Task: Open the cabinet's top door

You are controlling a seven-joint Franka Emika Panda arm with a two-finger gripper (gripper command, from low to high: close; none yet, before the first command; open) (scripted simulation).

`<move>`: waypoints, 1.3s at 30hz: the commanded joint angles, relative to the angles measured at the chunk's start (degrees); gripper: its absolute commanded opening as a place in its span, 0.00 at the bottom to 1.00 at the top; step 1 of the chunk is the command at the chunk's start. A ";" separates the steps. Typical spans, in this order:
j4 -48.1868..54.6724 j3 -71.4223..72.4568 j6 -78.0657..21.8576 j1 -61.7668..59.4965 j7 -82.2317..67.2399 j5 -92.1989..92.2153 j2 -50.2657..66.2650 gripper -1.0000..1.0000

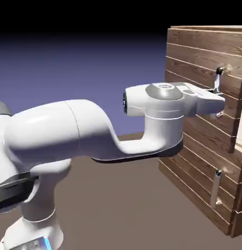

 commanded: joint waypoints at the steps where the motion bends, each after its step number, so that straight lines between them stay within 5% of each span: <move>1: -2.09 1.63 -1.58 -2.06 0.25 0.76 -0.22 0.00; 20: -32.40 39.93 -30.81 -28.09 -1.84 32.31 -12.66 0.00; 39: -32.43 79.37 -59.47 -26.33 0.33 71.18 -9.46 0.00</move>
